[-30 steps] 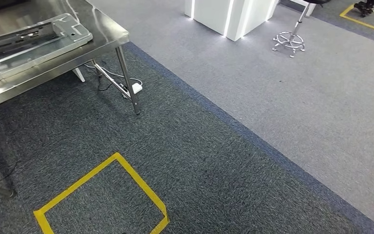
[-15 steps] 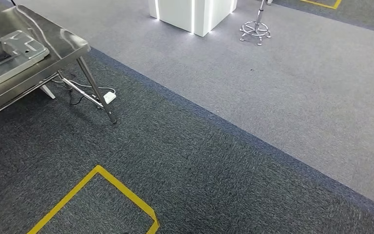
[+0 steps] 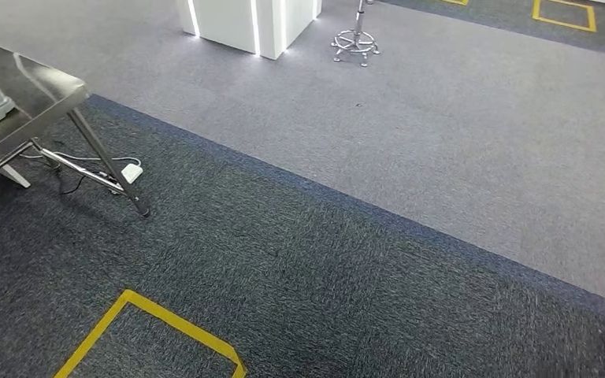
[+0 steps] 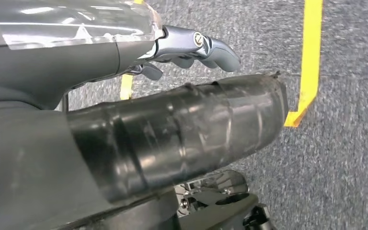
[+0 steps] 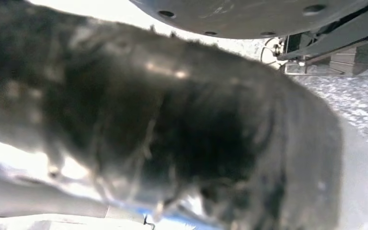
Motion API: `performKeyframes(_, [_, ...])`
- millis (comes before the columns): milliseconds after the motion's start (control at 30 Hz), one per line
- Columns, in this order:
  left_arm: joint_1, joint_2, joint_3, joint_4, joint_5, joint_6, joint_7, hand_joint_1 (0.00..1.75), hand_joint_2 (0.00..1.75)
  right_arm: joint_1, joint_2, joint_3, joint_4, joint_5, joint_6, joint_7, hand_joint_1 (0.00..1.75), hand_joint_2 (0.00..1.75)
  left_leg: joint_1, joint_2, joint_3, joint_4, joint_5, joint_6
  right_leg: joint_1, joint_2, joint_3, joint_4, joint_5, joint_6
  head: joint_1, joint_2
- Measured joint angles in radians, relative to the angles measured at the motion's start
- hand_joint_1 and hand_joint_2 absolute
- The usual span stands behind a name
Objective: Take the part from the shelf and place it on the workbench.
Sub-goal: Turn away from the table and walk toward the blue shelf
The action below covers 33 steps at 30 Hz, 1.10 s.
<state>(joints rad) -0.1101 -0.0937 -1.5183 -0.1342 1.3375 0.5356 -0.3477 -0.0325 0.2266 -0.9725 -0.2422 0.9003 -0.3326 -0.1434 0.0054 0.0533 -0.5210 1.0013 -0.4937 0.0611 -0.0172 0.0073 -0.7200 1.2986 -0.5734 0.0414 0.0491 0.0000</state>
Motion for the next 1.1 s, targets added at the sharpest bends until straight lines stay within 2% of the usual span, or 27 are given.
performKeyframes(33, [-0.001,0.000,0.000,0.000,0.000,0.000,0.000,0.00,0.00,0.001,0.000,0.000,0.000,0.000,0.000,0.001,0.00,0.00,0.000,0.012,0.001,0.001,-0.002,-0.002,-0.002,-0.006,0.024,-0.040,0.028,0.001,0.000,0.000])
performKeyframes(67, [-0.002,0.001,0.000,0.000,0.000,0.000,0.000,0.00,0.00,0.001,0.000,0.000,0.000,0.000,0.000,0.002,0.00,0.00,0.000,0.023,0.004,0.003,-0.005,-0.005,-0.004,-0.021,0.063,-0.108,0.063,0.001,0.000,0.000])
performKeyframes(133, [-0.003,0.001,0.000,0.000,0.000,0.000,0.001,0.00,0.00,-0.001,0.000,0.000,0.000,0.002,0.000,0.005,0.00,0.00,-0.004,0.043,0.006,0.008,-0.014,-0.016,0.002,-0.059,0.129,-0.230,0.100,-0.008,-0.001,0.000])
performKeyframes(167, [-0.003,0.001,0.000,0.000,0.000,0.000,0.001,0.00,0.00,-0.002,0.000,0.000,0.000,0.004,0.000,0.006,0.00,0.00,-0.007,0.051,0.007,0.009,-0.018,-0.022,0.007,-0.069,0.143,-0.259,0.104,-0.015,-0.002,0.000])
performKeyframes(200, [-0.003,0.001,0.000,0.000,0.000,0.000,0.001,0.00,0.00,-0.002,0.000,0.000,0.000,0.006,0.000,0.007,0.00,0.00,-0.008,0.060,0.009,0.009,-0.021,-0.028,0.012,-0.068,0.143,-0.266,0.100,-0.022,-0.003,0.000])
performKeyframes(267, [-0.007,0.002,0.000,0.000,0.001,-0.002,0.000,0.00,0.00,0.002,0.000,0.000,0.000,0.008,0.000,0.008,0.00,0.00,-0.005,0.069,0.017,0.009,-0.025,-0.039,0.011,-0.047,0.143,-0.272,0.105,-0.036,-0.004,0.000])
performKeyframes(333, [-0.008,0.002,0.000,0.000,0.003,-0.002,-0.004,0.00,0.00,0.003,0.001,0.000,0.001,0.010,0.000,0.008,0.00,0.00,0.001,0.031,0.004,0.050,-0.058,-0.048,0.007,-0.028,0.145,-0.281,0.112,-0.050,-0.004,0.000])
performKeyframes(400, [-0.006,0.003,0.000,0.000,0.007,-0.003,-0.007,0.00,0.00,0.000,0.001,0.000,0.000,0.013,0.000,0.008,0.00,0.00,0.004,-0.025,-0.050,0.169,-0.124,-0.054,0.006,-0.007,0.145,-0.283,0.115,-0.059,-0.004,0.000])
performKeyframes(433, [-0.003,0.003,0.000,0.000,0.009,-0.003,-0.008,0.00,0.00,-0.001,0.001,0.000,0.000,0.014,0.000,0.008,0.00,0.00,0.005,-0.038,-0.083,0.236,-0.152,-0.056,0.008,0.006,0.144,-0.283,0.116,-0.062,-0.005,0.000])
performKeyframes(467, [-0.001,0.004,0.000,0.000,0.011,-0.003,-0.008,0.00,0.00,-0.001,0.001,0.000,0.000,0.015,0.000,0.008,0.00,0.00,0.006,-0.044,-0.108,0.284,-0.163,-0.056,0.009,0.020,0.143,-0.281,0.115,-0.062,-0.004,0.000])
performKeyframes(500, [0.000,0.004,0.000,0.000,0.011,-0.003,-0.008,0.00,0.00,0.000,0.001,0.000,0.000,0.015,0.000,0.008,0.00,0.00,0.006,-0.047,-0.116,0.294,-0.152,-0.056,0.010,0.034,0.143,-0.279,0.115,-0.062,-0.005,0.000])
performKeyframes(533, [0.001,0.004,0.000,0.000,0.012,-0.003,-0.008,0.00,0.00,0.000,0.001,0.000,0.000,0.015,0.001,0.008,0.00,0.00,0.006,-0.050,-0.107,0.264,-0.121,-0.055,0.010,0.048,0.144,-0.277,0.115,-0.062,-0.005,0.000])
performKeyframes(567, [0.001,0.005,0.000,0.000,0.012,-0.003,-0.008,0.00,0.00,0.000,0.001,0.000,0.000,0.015,0.001,0.008,0.00,0.00,0.006,-0.060,-0.082,0.201,-0.079,-0.052,0.010,0.063,0.144,-0.274,0.114,-0.061,-0.005,0.000])
performKeyframes(600, [0.001,0.006,0.000,0.000,0.012,-0.003,-0.008,0.00,0.00,0.000,0.002,0.000,0.000,0.015,0.001,0.008,0.00,0.00,0.007,-0.081,-0.054,0.130,-0.044,-0.050,0.010,0.076,0.144,-0.272,0.113,-0.059,-0.004,0.000])
performKeyframes(633, [0.001,0.007,0.000,0.000,0.012,-0.003,-0.008,0.00,0.00,-0.001,0.002,0.000,0.001,0.015,0.001,0.008,0.00,0.00,0.007,-0.100,-0.032,0.072,-0.020,-0.047,0.011,0.088,0.142,-0.269,0.113,-0.055,-0.004,0.000])
performKeyframes(667, [0.000,0.008,0.000,0.000,0.012,-0.003,-0.009,0.00,0.00,-0.001,0.002,0.000,0.001,0.015,0.001,0.008,0.00,0.00,0.006,-0.114,-0.019,0.037,-0.009,-0.045,0.011,0.098,0.140,-0.267,0.113,-0.050,-0.004,0.000])
performKeyframes(700, [-0.001,0.009,0.000,0.000,0.012,-0.003,-0.009,0.00,0.00,0.000,0.002,0.000,0.001,0.015,0.002,0.008,0.00,0.00,0.004,-0.120,-0.015,0.026,-0.009,-0.043,0.010,0.106,0.137,-0.267,0.114,-0.043,-0.004,0.000])
performKeyframes(767, [-0.003,0.009,0.000,0.000,0.013,-0.003,-0.009,0.00,0.00,0.003,0.002,0.000,0.001,0.015,0.002,0.008,0.00,0.00,0.003,-0.101,-0.012,0.018,-0.001,-0.032,0.007,0.119,0.132,-0.270,0.118,-0.030,-0.004,0.000])
performKeyframes(800, [-0.004,0.009,0.000,0.000,0.013,-0.003,-0.009,0.00,0.00,0.004,0.002,0.000,0.001,0.015,0.002,0.008,0.00,0.00,0.004,-0.090,-0.009,0.012,0.004,-0.025,0.007,0.105,0.128,-0.263,0.113,-0.025,-0.004,0.000])
performKeyframes(833, [-0.004,0.009,0.000,0.000,0.012,-0.003,-0.009,0.00,0.00,0.004,0.002,0.000,0.001,0.015,0.002,0.008,0.00,0.00,0.005,-0.077,-0.007,0.005,0.009,-0.018,0.008,0.081,0.117,-0.240,0.097,-0.021,-0.003,0.000])
performKeyframes(900, [-0.002,0.010,0.000,0.000,0.012,-0.003,-0.010,0.00,0.00,0.002,0.002,0.000,0.001,0.015,0.002,0.008,0.00,0.00,0.004,-0.050,-0.007,0.000,0.012,-0.009,0.010,0.023,0.067,-0.136,0.035,-0.015,-0.001,0.000])
performKeyframes(933, [0.000,0.010,0.000,0.000,0.012,-0.003,-0.010,0.00,0.00,0.001,0.002,0.000,0.001,0.015,0.002,0.008,0.00,0.00,0.003,-0.035,-0.008,0.000,0.011,-0.007,0.008,0.009,0.035,-0.069,0.003,-0.011,0.000,0.000])
performKeyframes(967, [0.002,0.010,0.000,0.000,0.012,-0.004,-0.010,0.00,0.00,0.001,0.002,0.000,0.001,0.015,0.002,0.008,0.00,0.00,0.002,-0.020,-0.009,0.000,0.010,-0.006,0.006,0.005,0.010,-0.018,-0.015,-0.008,0.000,0.000])
performKeyframes(1000, [0.002,0.010,0.000,0.000,0.012,-0.004,-0.009,0.00,0.00,0.001,0.002,0.000,0.001,0.016,0.002,0.008,0.00,0.00,0.001,-0.006,-0.009,0.001,0.009,-0.006,0.004,0.002,0.001,0.004,-0.014,-0.006,0.000,0.000])
performKeyframes(1033, [0.002,0.010,0.000,0.000,0.012,-0.005,-0.009,0.00,0.00,0.002,0.002,0.000,0.001,0.016,0.002,0.008,0.00,0.00,0.001,0.006,-0.008,0.001,0.007,-0.008,0.002,-0.002,0.011,-0.014,0.004,-0.004,0.000,0.000])
performKeyframes(1067, [0.001,0.010,0.000,0.000,0.013,-0.006,-0.010,0.00,0.00,0.003,0.002,-0.001,0.001,0.016,0.002,0.008,0.00,0.00,0.002,0.018,-0.006,0.002,0.005,-0.010,0.001,-0.011,0.043,-0.070,0.037,-0.004,0.000,0.000])
performKeyframes(1100, [0.000,0.010,0.000,0.000,0.013,-0.006,-0.011,0.00,0.00,0.003,0.001,-0.001,0.001,0.017,0.002,0.008,0.00,0.00,0.001,0.029,-0.003,0.003,0.001,-0.014,0.002,-0.032,0.082,-0.144,0.066,-0.006,0.000,0.000])
